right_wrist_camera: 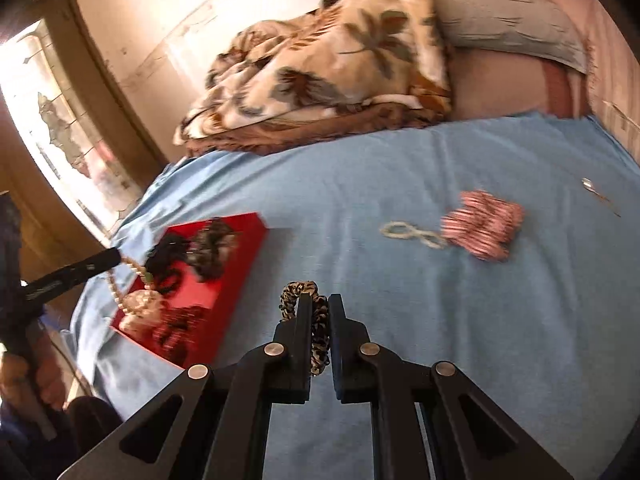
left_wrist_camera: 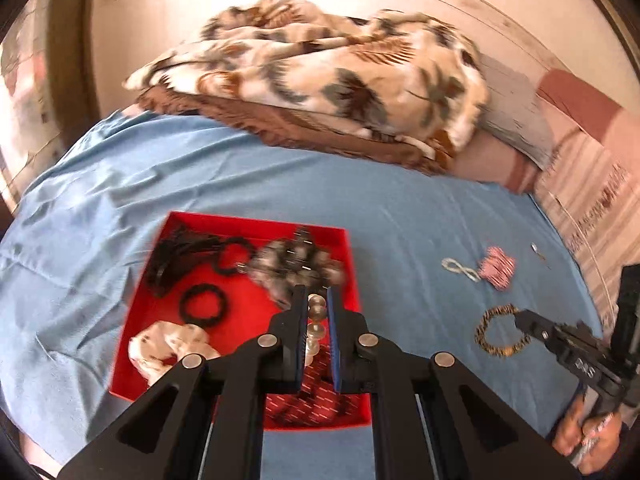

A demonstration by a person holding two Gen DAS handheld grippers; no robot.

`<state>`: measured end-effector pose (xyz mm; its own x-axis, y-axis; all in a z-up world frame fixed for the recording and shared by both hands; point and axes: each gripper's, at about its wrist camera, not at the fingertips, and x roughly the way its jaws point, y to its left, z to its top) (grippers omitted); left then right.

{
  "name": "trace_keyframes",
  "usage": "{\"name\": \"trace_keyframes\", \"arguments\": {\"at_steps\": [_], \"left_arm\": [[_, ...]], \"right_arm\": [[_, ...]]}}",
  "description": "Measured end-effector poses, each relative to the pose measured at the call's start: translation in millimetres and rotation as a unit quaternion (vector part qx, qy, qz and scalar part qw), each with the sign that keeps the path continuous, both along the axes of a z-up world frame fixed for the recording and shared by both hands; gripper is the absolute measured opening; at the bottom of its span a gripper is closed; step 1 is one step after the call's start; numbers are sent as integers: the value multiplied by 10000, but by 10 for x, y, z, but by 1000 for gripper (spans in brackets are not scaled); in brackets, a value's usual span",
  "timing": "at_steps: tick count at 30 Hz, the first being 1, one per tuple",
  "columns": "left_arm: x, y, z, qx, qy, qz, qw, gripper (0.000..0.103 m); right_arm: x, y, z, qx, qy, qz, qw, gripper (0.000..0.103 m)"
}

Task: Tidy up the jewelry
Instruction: 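Carry both bracelets over the red tray and open both tools to drop them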

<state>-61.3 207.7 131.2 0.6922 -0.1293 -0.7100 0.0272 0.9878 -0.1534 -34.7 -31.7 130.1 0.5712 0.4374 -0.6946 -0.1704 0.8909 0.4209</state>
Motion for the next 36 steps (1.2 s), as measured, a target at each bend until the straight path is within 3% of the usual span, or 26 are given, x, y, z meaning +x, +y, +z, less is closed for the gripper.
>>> {"name": "trace_keyframes", "arguments": {"at_steps": [6, 13, 22, 31, 32, 34, 36], "left_arm": [[209, 301, -146, -533, 95, 78, 9985, 9], [423, 480, -511, -741, 412, 179, 9962, 9], [531, 789, -951, -533, 1126, 558, 9906, 9], [423, 821, -852, -418, 905, 703, 9925, 9], [415, 831, -845, -436, 882, 733, 9924, 10], [407, 873, -829, -543, 842, 798, 9918, 24], [377, 912, -794, -623, 735, 884, 9914, 31]], "right_arm": [[225, 557, 30, 85, 153, 389, 9991, 9], [512, 1146, -43, -39, 294, 748, 9968, 9], [777, 1657, -388, -352, 654, 1040, 9918, 9], [837, 1793, -654, -708, 840, 1056, 9883, 10], [828, 1800, -665, -761, 825, 1060, 9880, 10], [803, 1810, -669, -838, 806, 1031, 9879, 11], [779, 1794, -648, -839, 824, 1021, 9878, 21]]}}
